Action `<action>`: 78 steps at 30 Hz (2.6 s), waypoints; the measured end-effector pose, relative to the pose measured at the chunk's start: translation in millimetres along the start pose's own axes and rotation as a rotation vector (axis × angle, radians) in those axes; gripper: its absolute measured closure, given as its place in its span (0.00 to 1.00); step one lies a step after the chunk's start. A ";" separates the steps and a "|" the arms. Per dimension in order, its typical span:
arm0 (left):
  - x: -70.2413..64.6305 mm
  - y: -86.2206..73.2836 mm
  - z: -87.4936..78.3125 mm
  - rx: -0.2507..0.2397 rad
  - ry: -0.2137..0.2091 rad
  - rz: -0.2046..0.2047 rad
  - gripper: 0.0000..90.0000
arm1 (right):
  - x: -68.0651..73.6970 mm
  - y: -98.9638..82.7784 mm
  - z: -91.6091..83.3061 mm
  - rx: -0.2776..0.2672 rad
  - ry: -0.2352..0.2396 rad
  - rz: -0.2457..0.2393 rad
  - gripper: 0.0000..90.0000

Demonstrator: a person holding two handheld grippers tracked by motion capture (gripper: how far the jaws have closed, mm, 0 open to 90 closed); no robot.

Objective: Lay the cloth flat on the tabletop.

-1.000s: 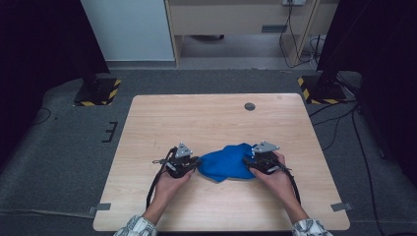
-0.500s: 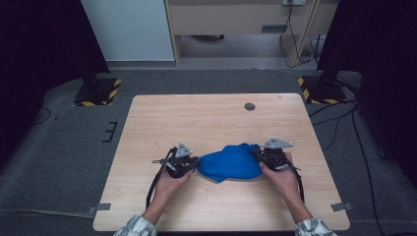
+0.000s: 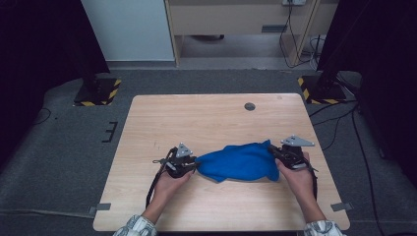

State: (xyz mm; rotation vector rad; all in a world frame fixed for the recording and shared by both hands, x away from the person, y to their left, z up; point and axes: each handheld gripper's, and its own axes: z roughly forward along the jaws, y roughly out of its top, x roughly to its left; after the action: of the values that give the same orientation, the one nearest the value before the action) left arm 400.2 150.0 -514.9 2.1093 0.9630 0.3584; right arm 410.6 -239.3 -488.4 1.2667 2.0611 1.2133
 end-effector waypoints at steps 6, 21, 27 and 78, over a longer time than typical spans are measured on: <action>-0.2 0.7 -0.4 -0.009 -0.004 0.003 0.84 | -3.7 -0.4 -3.5 -0.006 0.000 0.008 0.99; 6.3 38.0 -39.4 -0.154 -0.024 0.001 0.91 | 12.7 26.2 -34.3 -0.083 0.052 -0.050 0.99; 9.7 54.3 -39.4 -0.147 -0.004 0.008 0.92 | 11.5 35.8 -35.8 -0.099 0.044 -0.045 0.98; 7.8 74.3 -92.7 -0.237 0.023 0.020 0.94 | 29.5 65.7 -67.7 -0.167 0.065 -0.089 0.98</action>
State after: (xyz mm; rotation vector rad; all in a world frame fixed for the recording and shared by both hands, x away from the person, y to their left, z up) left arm 395.0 174.7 -398.6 1.9040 0.8684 0.4837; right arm 379.6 -231.3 -394.9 1.0615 1.9912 1.3698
